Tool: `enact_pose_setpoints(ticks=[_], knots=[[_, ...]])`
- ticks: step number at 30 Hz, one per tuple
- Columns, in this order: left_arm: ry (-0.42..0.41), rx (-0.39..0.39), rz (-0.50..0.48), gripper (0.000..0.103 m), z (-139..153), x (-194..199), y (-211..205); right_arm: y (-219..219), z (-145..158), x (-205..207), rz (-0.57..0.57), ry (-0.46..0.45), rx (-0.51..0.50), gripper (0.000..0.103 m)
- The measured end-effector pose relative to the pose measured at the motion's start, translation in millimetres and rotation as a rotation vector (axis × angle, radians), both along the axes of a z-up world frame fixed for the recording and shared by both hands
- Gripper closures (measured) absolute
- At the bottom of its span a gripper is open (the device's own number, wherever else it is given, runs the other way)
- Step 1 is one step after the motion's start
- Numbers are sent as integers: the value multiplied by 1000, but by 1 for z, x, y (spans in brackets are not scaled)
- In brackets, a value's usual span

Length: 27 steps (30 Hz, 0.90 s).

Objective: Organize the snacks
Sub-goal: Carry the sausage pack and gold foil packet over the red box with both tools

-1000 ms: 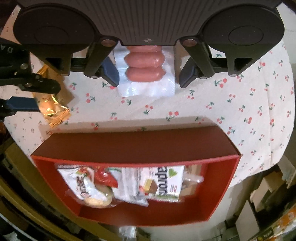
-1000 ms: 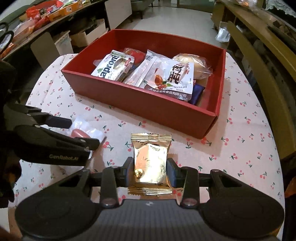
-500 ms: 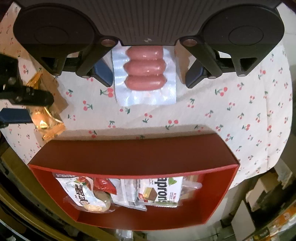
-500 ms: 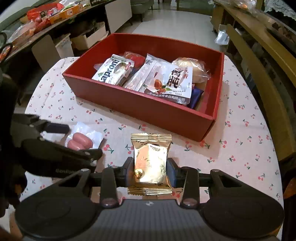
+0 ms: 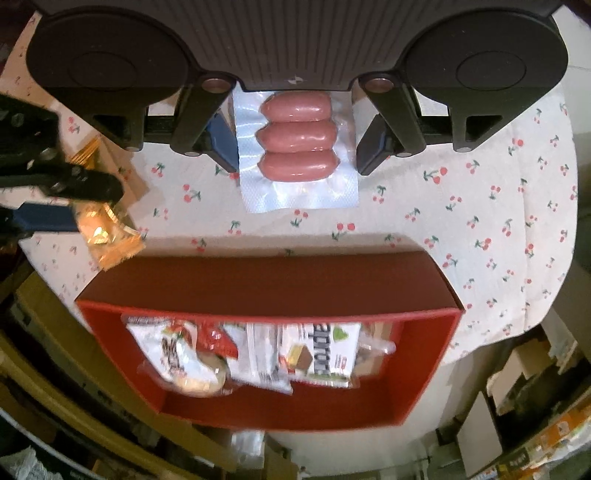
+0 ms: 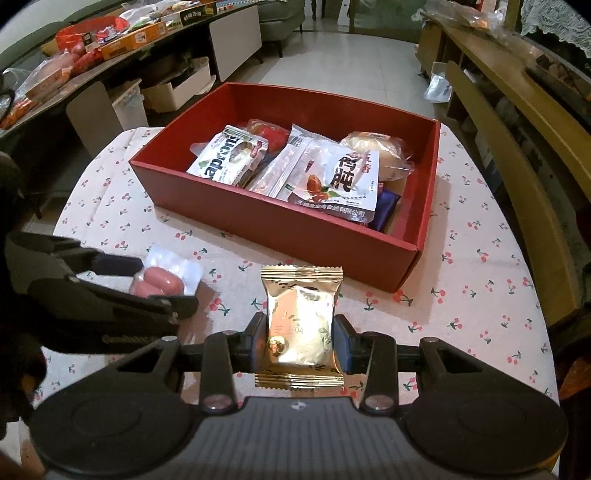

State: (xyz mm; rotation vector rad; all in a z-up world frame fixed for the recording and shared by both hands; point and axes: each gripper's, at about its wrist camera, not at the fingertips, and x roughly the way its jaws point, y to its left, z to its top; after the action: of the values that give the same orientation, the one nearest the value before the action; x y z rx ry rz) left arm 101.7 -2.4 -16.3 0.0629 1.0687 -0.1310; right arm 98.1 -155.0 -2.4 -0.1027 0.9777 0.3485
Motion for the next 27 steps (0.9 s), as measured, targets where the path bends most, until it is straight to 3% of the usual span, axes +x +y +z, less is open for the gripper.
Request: enact_pose_setpoints(ticks=[27], knots=[[-146,-63,5,28,47,14,-4,14,20,8,-3,-62,38,51]])
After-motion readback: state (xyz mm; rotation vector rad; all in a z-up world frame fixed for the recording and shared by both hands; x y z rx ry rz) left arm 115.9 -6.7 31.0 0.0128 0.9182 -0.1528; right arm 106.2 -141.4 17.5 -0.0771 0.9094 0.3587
